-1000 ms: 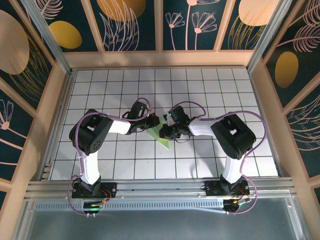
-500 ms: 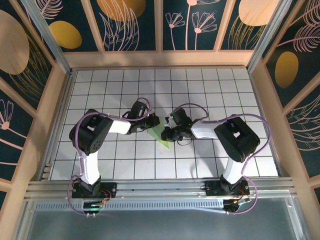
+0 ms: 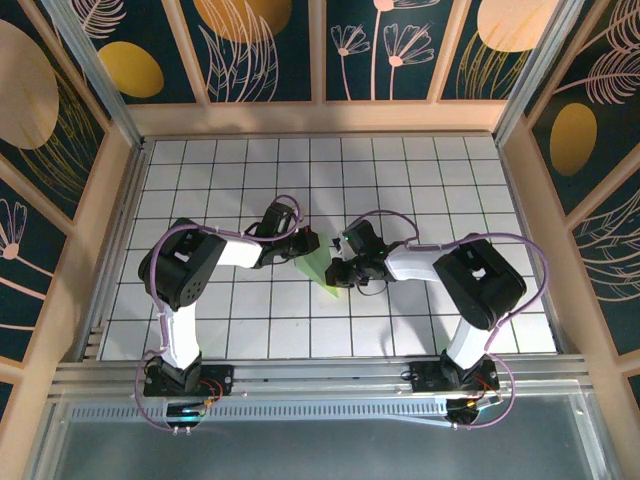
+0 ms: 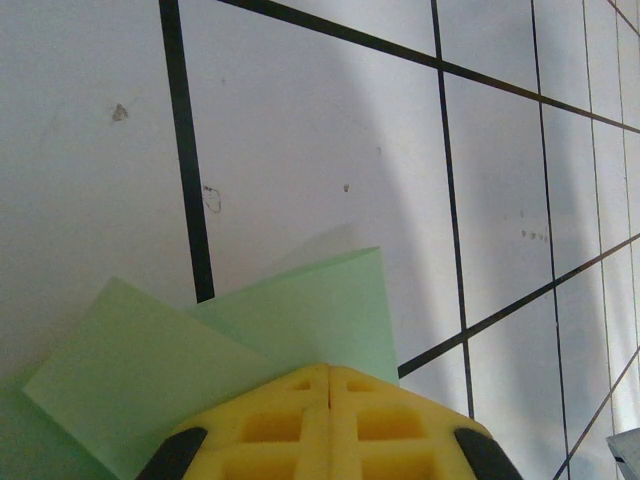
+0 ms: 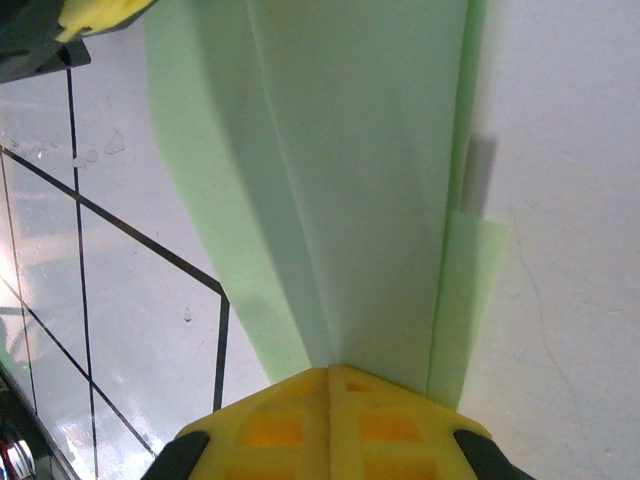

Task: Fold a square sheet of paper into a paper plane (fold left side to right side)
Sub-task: Fourth fold the wing at the center of the table.

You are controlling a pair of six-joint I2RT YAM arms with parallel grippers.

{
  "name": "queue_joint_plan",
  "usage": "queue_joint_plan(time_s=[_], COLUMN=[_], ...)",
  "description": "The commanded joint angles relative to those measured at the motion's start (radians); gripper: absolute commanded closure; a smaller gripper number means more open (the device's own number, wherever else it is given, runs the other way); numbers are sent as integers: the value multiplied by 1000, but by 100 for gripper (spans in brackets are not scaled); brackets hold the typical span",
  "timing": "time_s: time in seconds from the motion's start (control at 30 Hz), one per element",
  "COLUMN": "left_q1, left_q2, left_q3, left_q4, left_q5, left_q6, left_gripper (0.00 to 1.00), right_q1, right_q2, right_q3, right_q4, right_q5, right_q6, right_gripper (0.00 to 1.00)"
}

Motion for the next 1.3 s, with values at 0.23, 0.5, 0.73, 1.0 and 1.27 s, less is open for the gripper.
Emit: queue_joint_plan(time_s=[0.23,0.5,0.73,1.0,1.27], left_q1=[12,13,12,12,12], left_q2=[57,57,57,56,56], left_q3=[-14,-15,-15,-15,-15], left_q4=[-136,-137,-137,-135,-137], left_q5=[-113,-111,-111,-110,-108], left_q6=[23,23,23,23,26], left_gripper=[100,100,100,100,100], right_q1=[18,19,14,15,17], right_q2=[-37,-67,-131,-130,-70], right_q3=[-45,-55,-13,-25,-42], right_q4=[-145,-178,-185,-59,-27], right_q5=[29,45,36,-75,-51], right_q6=[-7,-18,-18,22,30], right_gripper=[100,100,100,100,100])
